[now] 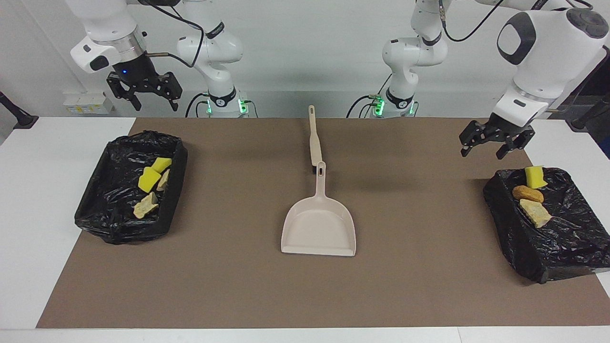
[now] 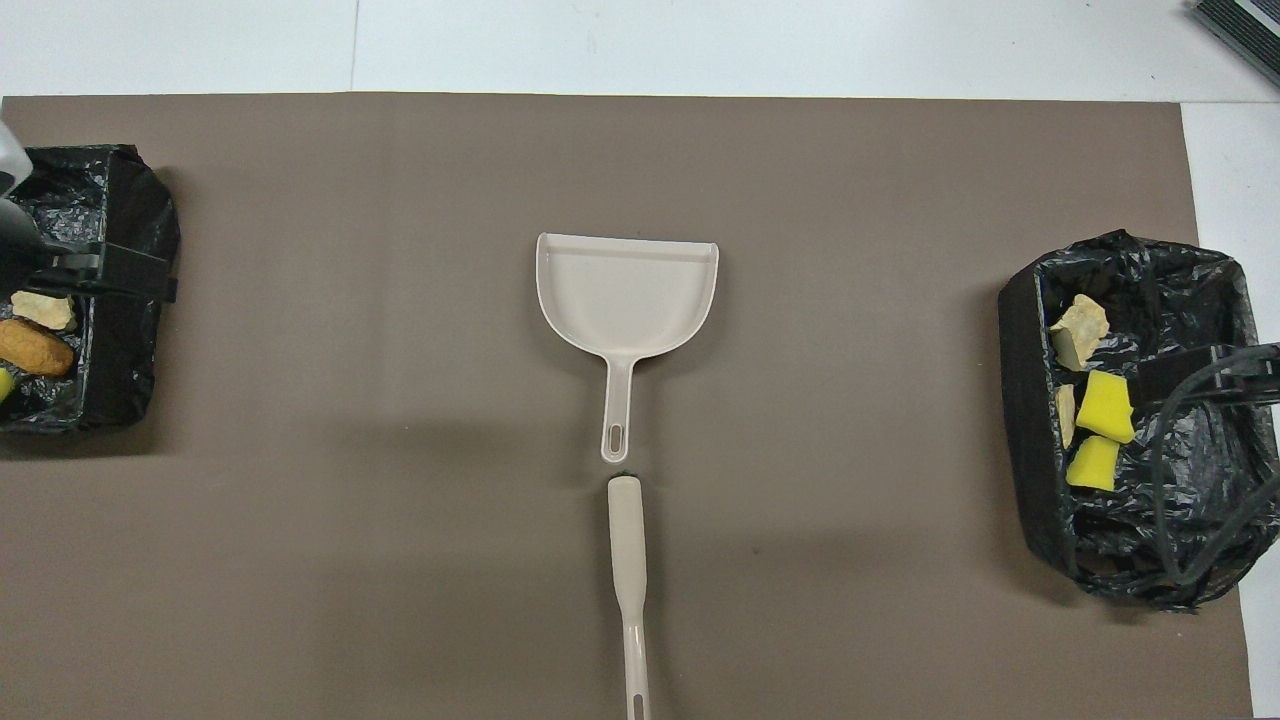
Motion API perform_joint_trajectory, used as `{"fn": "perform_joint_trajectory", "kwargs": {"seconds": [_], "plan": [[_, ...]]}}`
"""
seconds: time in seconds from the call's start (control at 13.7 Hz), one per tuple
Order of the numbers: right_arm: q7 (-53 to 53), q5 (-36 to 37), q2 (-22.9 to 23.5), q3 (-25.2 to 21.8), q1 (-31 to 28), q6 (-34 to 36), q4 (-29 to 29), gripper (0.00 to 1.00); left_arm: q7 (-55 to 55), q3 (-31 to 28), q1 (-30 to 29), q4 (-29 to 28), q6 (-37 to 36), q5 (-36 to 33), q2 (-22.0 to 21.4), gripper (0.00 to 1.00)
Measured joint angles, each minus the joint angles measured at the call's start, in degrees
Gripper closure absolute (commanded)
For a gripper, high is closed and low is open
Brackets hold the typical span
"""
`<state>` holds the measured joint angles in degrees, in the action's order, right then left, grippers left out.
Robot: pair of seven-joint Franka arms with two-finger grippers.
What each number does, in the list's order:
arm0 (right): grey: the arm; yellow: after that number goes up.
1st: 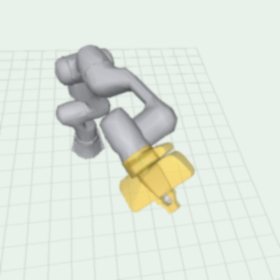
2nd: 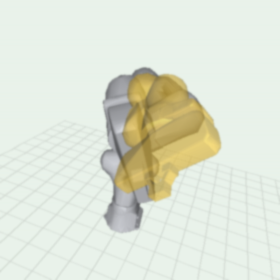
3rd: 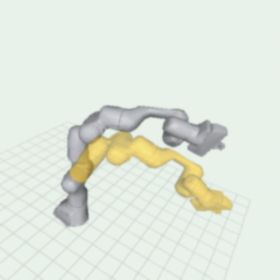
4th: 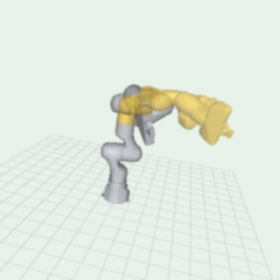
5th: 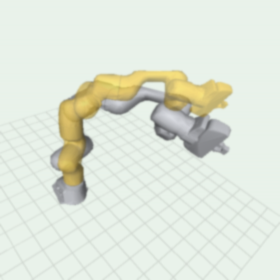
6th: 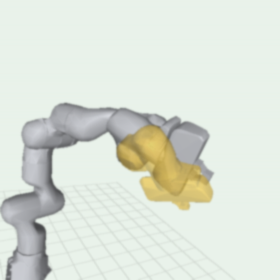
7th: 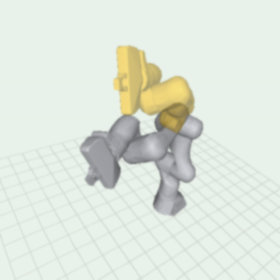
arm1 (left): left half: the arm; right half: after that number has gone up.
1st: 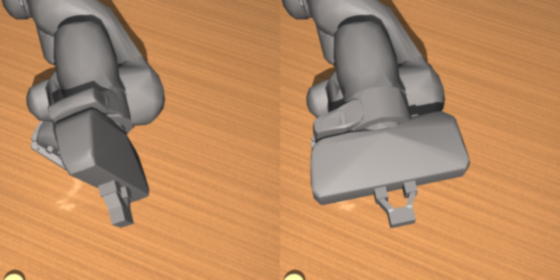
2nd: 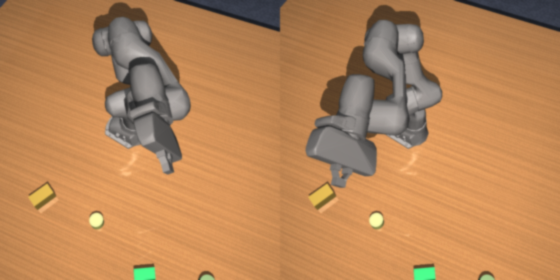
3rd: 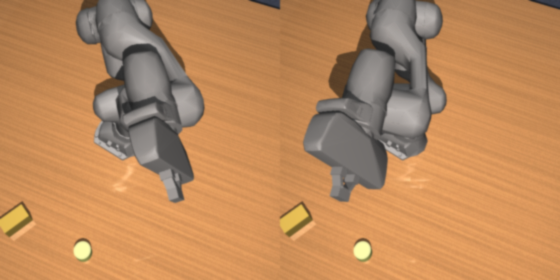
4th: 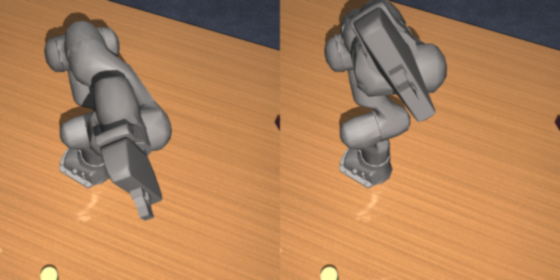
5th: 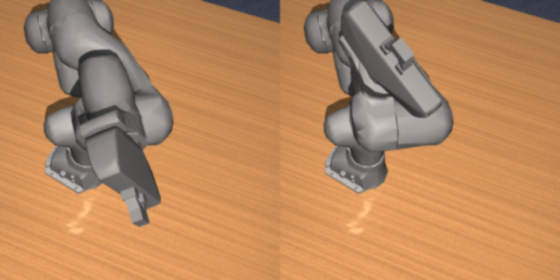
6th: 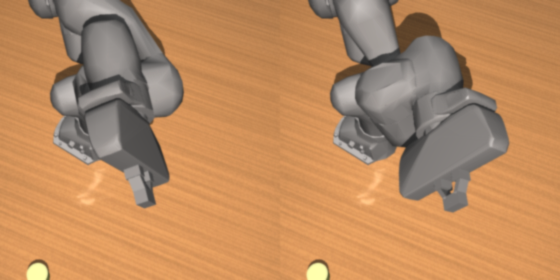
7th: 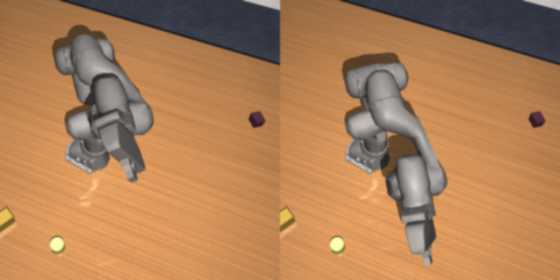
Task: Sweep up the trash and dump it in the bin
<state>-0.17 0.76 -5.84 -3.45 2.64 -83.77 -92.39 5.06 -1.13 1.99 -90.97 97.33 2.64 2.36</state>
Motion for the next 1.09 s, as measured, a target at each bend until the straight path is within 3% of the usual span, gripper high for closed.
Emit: {"fn": "perform_joint_trajectory", "kwargs": {"seconds": [0.44, 0.8, 1.09], "plan": [[0.0, 0.0, 0.0, 0.0, 0.0, 0.0, 0.0, 0.00, -0.7, -2.0, 0.2, -1.1, -4.0, 0.0, -4.5, 0.00], [0.0, 0.0, 0.0, 0.0, 0.0, 0.0, 0.0, 0.00, -0.7, -0.9, 1.7, -8.4, -0.5, -3.2, -8.5, 0.00], [0.0, 0.0, 0.0, 0.0, 0.0, 0.0, 0.0, 0.00, -0.7, -0.9, 2.1, -7.0, -2.5, -3.4, -8.5, 0.00]]}}
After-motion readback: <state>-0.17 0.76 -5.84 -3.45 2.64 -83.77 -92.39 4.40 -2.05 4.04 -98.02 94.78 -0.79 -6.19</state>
